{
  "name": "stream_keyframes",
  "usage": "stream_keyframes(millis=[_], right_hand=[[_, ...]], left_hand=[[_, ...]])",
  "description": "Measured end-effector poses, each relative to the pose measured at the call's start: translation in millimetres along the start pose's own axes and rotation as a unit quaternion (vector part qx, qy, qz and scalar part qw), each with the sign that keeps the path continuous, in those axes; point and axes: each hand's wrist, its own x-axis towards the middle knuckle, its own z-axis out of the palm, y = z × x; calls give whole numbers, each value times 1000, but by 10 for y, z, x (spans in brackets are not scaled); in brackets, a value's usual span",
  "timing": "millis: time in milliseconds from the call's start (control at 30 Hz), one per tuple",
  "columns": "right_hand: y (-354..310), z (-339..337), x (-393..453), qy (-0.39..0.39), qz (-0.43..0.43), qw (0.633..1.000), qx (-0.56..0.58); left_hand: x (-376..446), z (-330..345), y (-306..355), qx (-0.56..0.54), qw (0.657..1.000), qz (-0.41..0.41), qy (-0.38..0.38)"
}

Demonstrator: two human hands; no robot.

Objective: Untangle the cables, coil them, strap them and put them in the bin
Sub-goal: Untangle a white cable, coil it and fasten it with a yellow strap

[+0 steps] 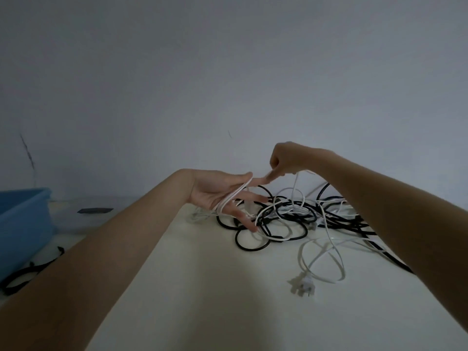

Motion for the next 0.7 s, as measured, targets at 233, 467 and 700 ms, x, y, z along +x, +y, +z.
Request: stream_keyframes(millis=[233, 467, 700], right_hand=[[106, -72, -51, 119, 84, 984, -105], [16, -212, -128, 158, 24, 951, 266], [-254, -18, -207, 158, -56, 936, 309]], left_hand=[[70, -121, -54, 19, 983, -68, 169], [148, -330, -92, -145, 909, 54, 386], [327, -188, 205, -396, 840, 215, 303]])
